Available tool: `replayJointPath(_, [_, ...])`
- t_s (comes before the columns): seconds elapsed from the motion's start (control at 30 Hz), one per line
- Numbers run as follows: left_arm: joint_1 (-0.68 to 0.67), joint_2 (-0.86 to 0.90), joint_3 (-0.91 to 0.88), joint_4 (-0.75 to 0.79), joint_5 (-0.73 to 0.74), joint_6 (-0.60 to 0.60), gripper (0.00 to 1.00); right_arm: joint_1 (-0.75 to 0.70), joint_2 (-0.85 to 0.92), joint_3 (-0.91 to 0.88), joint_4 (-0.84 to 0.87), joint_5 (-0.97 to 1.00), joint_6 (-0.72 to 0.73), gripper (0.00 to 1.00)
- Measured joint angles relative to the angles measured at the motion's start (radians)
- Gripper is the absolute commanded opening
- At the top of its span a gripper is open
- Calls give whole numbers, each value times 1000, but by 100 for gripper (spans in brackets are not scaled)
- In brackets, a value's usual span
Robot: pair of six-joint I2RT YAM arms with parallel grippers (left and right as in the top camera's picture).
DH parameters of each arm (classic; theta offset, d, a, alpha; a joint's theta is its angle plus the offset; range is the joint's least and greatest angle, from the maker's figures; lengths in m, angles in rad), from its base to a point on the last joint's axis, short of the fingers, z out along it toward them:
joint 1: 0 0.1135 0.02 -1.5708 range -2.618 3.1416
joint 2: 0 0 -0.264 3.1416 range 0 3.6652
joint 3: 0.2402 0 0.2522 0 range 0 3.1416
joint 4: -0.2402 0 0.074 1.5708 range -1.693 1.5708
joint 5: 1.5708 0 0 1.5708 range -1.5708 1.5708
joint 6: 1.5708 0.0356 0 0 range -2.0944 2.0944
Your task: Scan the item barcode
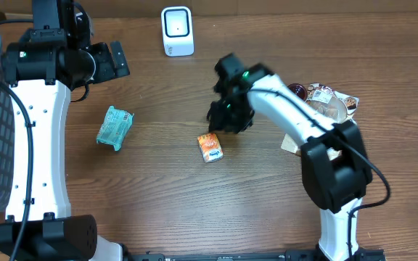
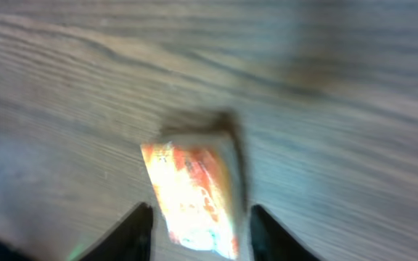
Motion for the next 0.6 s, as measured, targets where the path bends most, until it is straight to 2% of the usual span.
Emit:
replayJointPath(0.13, [0, 0, 0, 0, 0, 0, 100, -55, -6, 112, -146, 0, -23, 52])
replayJointPath(0.2, [0, 0, 0, 0, 0, 0, 100, -58, -13, 115, -199, 0, -25, 52])
replayJointPath(0.23, [0, 0, 0, 0, 0, 0, 100, -55, -13, 111, -206, 0, -24, 49])
replayJointPath(0.4, [0, 0, 0, 0, 0, 0, 99, -8, -15, -28, -161, -7, -24, 37])
replayJointPath(0.6, [0, 0, 0, 0, 0, 0, 100, 37, -15, -136, -34, -29, 1, 34])
